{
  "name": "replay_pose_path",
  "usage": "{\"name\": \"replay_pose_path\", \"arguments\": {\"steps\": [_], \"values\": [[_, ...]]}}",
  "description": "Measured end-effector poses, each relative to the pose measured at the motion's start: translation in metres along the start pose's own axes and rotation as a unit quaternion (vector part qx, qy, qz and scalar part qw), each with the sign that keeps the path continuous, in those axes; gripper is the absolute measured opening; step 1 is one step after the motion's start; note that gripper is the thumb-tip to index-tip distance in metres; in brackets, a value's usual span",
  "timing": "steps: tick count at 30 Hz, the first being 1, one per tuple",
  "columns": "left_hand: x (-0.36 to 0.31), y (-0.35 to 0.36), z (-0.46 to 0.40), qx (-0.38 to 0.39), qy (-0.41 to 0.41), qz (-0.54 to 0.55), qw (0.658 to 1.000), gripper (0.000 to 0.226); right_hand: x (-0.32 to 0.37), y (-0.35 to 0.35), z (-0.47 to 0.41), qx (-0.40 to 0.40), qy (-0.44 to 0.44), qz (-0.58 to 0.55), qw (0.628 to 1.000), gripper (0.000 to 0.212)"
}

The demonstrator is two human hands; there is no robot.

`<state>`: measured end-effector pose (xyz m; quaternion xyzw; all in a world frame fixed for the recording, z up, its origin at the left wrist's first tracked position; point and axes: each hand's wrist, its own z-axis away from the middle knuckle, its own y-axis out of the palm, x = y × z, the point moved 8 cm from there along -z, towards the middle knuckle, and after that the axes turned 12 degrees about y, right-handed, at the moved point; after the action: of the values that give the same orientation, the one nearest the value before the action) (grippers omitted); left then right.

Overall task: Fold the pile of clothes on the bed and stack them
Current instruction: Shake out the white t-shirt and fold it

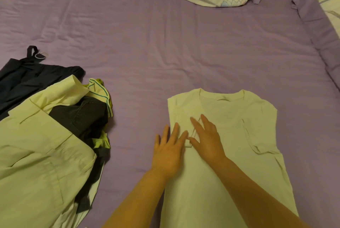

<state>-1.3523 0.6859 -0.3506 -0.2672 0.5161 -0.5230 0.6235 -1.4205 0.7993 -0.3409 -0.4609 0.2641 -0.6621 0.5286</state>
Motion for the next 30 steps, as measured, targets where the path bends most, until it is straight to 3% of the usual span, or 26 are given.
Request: {"name": "replay_pose_path", "arguments": {"steps": [6, 8, 10, 13, 15, 17, 20, 24, 27, 30], "values": [[0.004, 0.024, -0.008, 0.082, -0.054, -0.018, 0.995, 0.058, -0.027, 0.015, 0.013, -0.005, -0.008, 0.135, 0.991, 0.061], [-0.001, 0.022, 0.002, 0.043, -0.06, 0.027, 0.997, 0.061, -0.035, 0.015, 0.025, 0.009, -0.016, 0.124, 0.992, 0.058], [-0.006, 0.017, 0.02, -0.043, -0.078, 0.117, 0.989, 0.068, -0.045, 0.014, 0.042, 0.031, -0.019, 0.083, 0.996, 0.055], [-0.005, 0.02, 0.059, -0.151, -0.157, 0.319, 0.922, 0.067, -0.064, 0.014, 0.077, 0.053, -0.019, 0.005, 0.998, 0.051], [-0.003, 0.035, 0.089, -0.159, -0.23, 0.422, 0.863, 0.056, -0.075, 0.019, 0.103, 0.061, -0.021, -0.019, 0.998, 0.048], [-0.005, 0.053, 0.122, -0.123, -0.282, 0.447, 0.84, 0.036, -0.084, 0.028, 0.128, 0.072, -0.017, -0.024, 0.997, 0.047], [-0.01, 0.082, 0.169, -0.042, -0.327, 0.429, 0.841, 0.02, -0.091, 0.039, 0.158, 0.076, -0.009, -0.031, 0.997, 0.045], [-0.031, 0.106, 0.208, 0.114, -0.332, 0.431, 0.831, 0.025, -0.089, 0.047, 0.181, 0.092, 0.0, -0.05, 0.994, 0.043], [-0.035, 0.09, 0.207, 0.092, -0.304, 0.379, 0.869, 0.018, -0.086, 0.051, 0.191, 0.125, 0.017, -0.071, 0.99, 0.043], [-0.043, 0.056, 0.188, -0.021, -0.295, 0.387, 0.873, 0.016, -0.082, 0.048, 0.195, 0.144, 0.032, -0.094, 0.984, 0.042]]}}
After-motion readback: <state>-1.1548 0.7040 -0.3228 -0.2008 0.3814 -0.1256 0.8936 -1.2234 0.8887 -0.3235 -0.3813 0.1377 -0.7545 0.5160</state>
